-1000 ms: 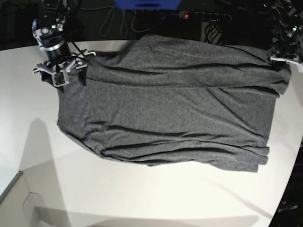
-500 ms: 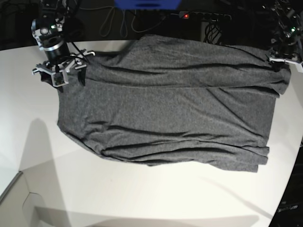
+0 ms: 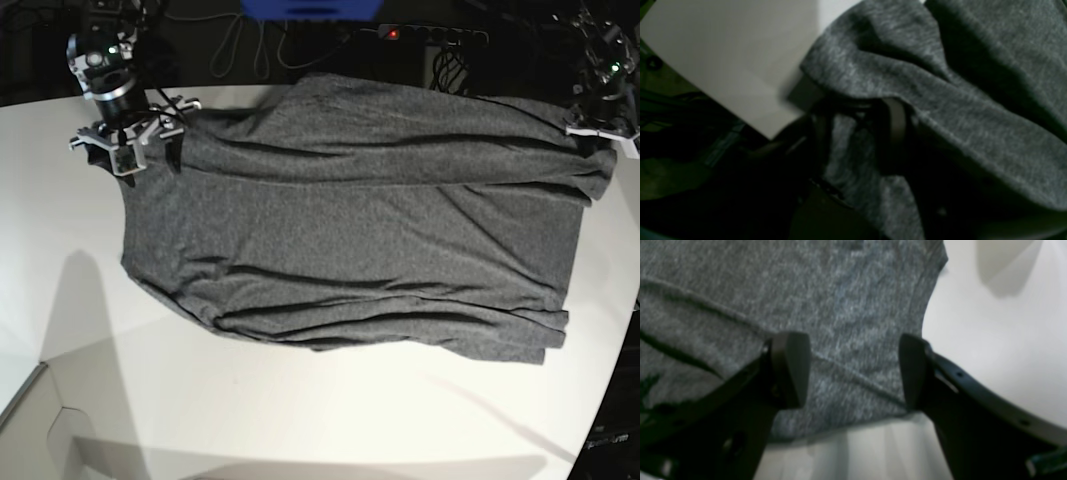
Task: Layout the t-shirt on the table in an organized manner, then fold the t-shirt properly
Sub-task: 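Release the hem and move the right gripper to the collar corner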
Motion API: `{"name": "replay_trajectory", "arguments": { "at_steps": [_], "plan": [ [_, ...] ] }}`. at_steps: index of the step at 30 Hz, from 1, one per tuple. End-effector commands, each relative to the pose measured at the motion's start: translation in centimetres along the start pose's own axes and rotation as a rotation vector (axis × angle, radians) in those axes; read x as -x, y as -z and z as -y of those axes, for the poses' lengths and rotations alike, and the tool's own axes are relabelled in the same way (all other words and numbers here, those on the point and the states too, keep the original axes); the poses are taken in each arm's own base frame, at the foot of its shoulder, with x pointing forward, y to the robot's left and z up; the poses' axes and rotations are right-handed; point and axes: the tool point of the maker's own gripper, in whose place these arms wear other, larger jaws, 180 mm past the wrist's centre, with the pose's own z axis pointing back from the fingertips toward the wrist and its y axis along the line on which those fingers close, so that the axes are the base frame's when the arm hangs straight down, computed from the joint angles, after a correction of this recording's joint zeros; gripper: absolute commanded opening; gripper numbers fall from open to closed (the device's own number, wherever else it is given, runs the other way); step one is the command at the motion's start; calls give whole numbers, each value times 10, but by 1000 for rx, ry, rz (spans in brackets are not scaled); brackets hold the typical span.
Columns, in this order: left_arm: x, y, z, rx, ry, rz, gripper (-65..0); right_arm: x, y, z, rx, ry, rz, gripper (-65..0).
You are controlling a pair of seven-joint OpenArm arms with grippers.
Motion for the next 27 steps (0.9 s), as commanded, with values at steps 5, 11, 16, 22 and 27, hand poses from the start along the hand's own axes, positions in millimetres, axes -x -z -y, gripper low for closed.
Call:
{"name": "replay_trajectory", "arguments": {
  "at_steps": [5,11,16,22,27],
  "plan": [
    [30,-1,1,4,3,-125,-650,-6,-6,-1,-1,-5,32,-228],
    [27,-2,2,4,5,-116,-650,-14,-22,-37,-96,-28,48,-227],
    [23,-2,-2,-2,9,-109,-650,-8,-28,-73,-192,-21,29,-212],
    [10,-6,3,7,26,-74,-650,16,-28,-103,-271,7,-31,-211],
    [3,-8,6,12,34,-56,-650,33,-27,-115,-300,27,-72,-211]
  ]
}}
